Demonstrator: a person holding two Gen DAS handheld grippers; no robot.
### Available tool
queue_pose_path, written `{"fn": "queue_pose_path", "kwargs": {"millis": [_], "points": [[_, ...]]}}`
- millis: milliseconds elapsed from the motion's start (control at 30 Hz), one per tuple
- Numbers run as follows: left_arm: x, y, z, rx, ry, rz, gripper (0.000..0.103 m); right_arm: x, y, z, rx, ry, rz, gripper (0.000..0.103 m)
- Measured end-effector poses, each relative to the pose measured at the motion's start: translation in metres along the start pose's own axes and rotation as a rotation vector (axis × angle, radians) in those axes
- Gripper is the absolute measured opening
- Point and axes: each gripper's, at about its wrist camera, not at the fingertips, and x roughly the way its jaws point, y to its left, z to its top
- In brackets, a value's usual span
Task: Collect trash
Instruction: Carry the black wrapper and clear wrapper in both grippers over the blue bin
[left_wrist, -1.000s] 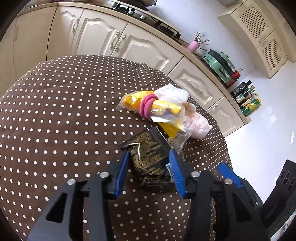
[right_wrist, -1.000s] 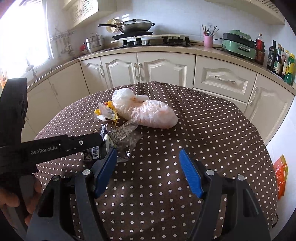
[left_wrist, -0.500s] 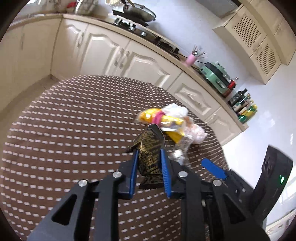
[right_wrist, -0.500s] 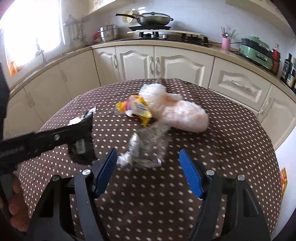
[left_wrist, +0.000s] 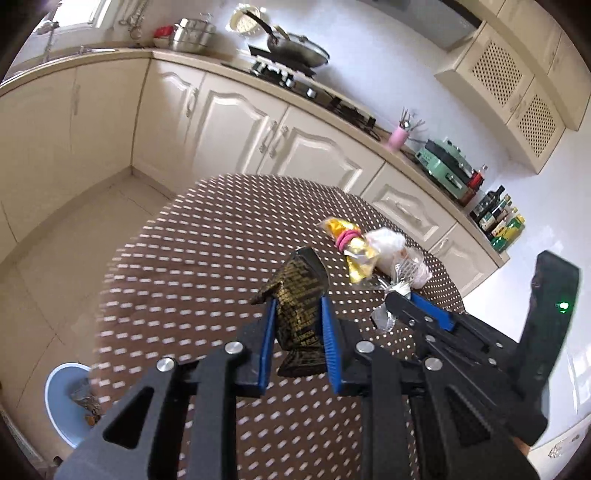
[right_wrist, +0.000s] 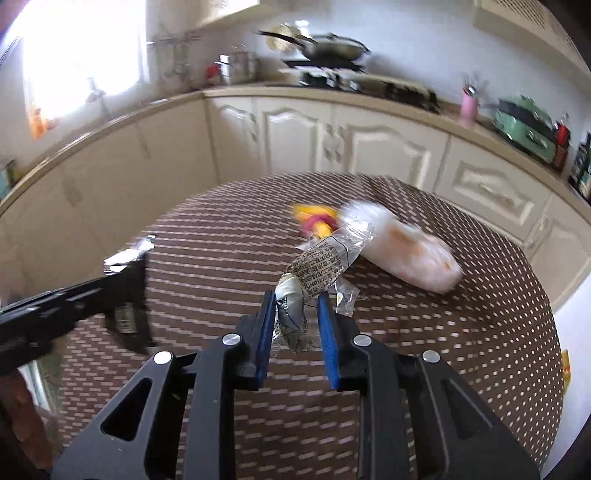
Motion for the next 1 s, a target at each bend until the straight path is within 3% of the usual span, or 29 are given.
{"fn": "queue_pose_path", "kwargs": {"millis": [167, 533, 700, 1000], "points": [[-0.056, 0.034, -0.007, -0.016, -0.068, 0.049, 0.023, -0.031, 0.064, 0.007, -0.055, -0.052, 0.105, 0.021], [-0.173, 0.160, -0.059, -0.144, -0.152, 0.191, 0.023, -0.052, 0.212, -0.011, -0.189, -0.085, 0.276, 0.021], [-0.193, 0.209, -0.083, -0.188, -0.138, 0.263, 0.023, -0.035, 0.276, -0.030, -0.255, -0.016, 0.380, 0.021], [-0.155, 0.305, -0.141, -0.321, 0.052, 0.405, 0.023, 0.055, 0.349, -0.087, -0.356, 0.212, 0.414, 0.021]]}}
